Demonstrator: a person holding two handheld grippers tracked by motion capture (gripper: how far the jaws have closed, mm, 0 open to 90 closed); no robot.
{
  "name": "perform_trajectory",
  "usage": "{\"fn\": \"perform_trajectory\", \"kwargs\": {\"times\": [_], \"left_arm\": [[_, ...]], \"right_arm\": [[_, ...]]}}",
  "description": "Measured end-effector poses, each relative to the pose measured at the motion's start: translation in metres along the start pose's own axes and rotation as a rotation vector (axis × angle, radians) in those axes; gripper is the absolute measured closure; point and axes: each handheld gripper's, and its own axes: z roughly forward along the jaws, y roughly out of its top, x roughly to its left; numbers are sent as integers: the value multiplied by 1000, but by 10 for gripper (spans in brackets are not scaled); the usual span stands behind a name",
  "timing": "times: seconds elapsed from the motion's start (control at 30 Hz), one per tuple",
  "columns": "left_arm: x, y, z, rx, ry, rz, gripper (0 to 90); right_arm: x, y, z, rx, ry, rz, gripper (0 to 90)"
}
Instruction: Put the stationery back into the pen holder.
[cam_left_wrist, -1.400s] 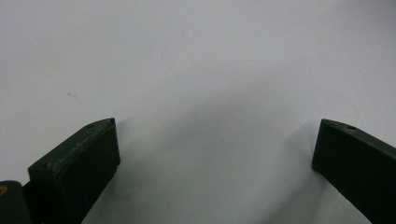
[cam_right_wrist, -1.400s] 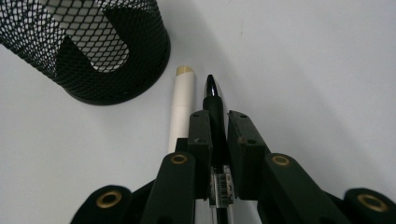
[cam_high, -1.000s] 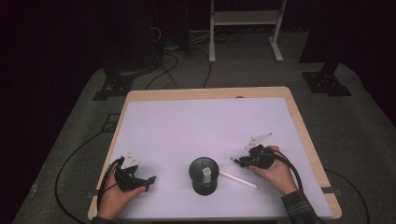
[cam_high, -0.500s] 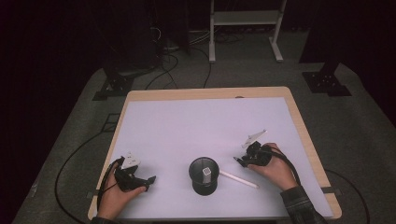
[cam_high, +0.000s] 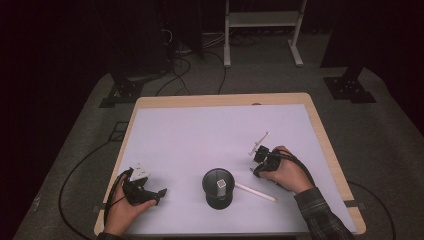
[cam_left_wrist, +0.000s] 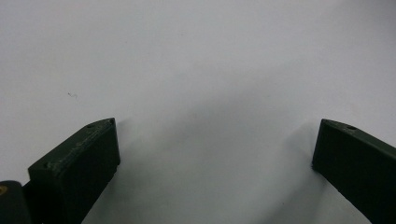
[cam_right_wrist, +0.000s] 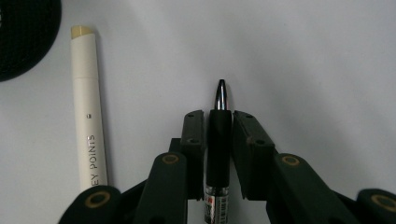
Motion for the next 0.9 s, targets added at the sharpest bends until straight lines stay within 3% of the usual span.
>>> {"fn": "perform_trajectory", "kwargs": {"times": [0.23, 0.33, 0.53, 0.63, 0.9], "left_arm": [[0, 0, 0, -1, 0, 0, 0], [0, 0, 0, 0, 0, 0, 0], [0, 0, 0, -1, 0, 0, 0], [0, 0, 0, -4, 0, -2, 0], [0, 0, 0, -3, 0, -1, 0]], "right_arm": [[-3, 13, 2, 94, 9, 9, 794], [-3, 14, 2, 108, 7, 16, 795], [-3, 14, 1, 101, 7, 22, 797], [-6, 10, 0, 78, 23, 54, 798], [-7, 7, -12, 18, 3, 89, 798]]}}
